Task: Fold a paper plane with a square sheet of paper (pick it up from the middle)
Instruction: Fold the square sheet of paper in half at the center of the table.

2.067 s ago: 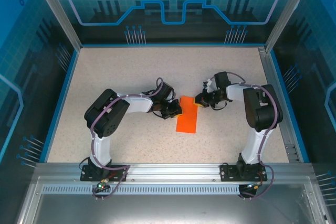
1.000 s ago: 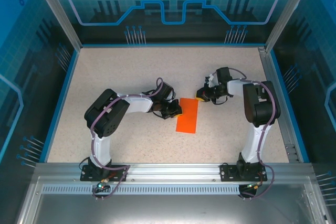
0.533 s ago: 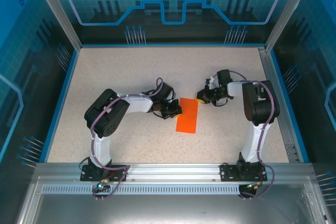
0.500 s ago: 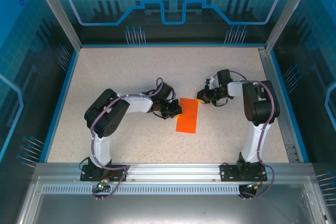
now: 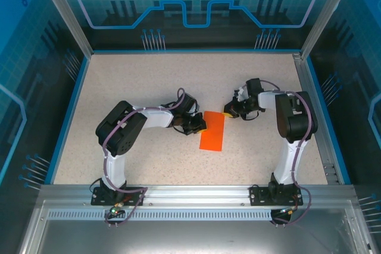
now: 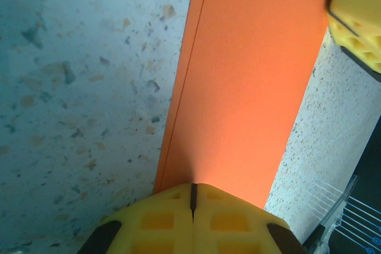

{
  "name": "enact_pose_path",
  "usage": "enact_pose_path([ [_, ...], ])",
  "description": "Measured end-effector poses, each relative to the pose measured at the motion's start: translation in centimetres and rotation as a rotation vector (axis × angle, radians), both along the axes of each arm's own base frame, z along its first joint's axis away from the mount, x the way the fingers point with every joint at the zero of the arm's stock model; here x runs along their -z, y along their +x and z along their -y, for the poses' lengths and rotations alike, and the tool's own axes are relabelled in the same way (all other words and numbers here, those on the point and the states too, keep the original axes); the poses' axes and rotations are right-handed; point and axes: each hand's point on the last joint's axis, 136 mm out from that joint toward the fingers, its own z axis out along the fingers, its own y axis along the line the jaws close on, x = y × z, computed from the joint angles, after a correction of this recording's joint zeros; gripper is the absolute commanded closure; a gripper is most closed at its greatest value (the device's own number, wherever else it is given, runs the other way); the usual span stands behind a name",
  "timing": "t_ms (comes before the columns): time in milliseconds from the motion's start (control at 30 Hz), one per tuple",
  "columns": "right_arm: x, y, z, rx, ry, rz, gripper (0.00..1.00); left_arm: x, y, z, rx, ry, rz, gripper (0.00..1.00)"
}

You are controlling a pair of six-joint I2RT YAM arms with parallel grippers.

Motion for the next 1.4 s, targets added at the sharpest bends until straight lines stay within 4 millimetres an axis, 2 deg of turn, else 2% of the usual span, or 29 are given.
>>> enact_pose_path([
  [267, -0.2, -0.1, 0.2, 0.001, -0.016, 0.000, 1.00, 0.0, 0.0, 0.0, 0.000, 0.000, 0.000, 1.00],
  [500, -3.7, -0.9, 0.3, 0.000, -0.015, 0.072, 1.00, 0.0, 0.0, 0.0, 0.000, 0.000, 0.001, 1.00],
  [567, -4.1, -1.2, 0.1, -0.007, -0.016, 0.081, 1.00, 0.0, 0.0, 0.0, 0.000, 0.000, 0.001, 1.00],
  [767, -2.8, -2.7, -1.1, -0.043, -0.028, 0.047, 1.00, 0.0, 0.0, 0.0, 0.000, 0.000, 0.000, 1.00],
  [967, 0.1, -4.2, -1.2, -0.056, -0.045, -0.033, 1.00, 0.0, 0.0, 0.0, 0.000, 0.000, 0.000, 1.00],
  [1133, -0.2, -4.5, -0.9, -0.059, -0.067, -0.018, 1.00, 0.0, 0.0, 0.0, 0.000, 0.000, 0.000, 1.00],
  [1267, -1.7, -5.7, -0.9, -0.069, -0.068, 0.005, 0.98, 0.0, 0.0, 0.0, 0.000, 0.000, 0.000, 1.00],
  [1400, -2.8, -7.6, -1.9, -0.108, -0.058, 0.038, 0.98, 0.0, 0.0, 0.0, 0.000, 0.000, 0.000, 1.00],
])
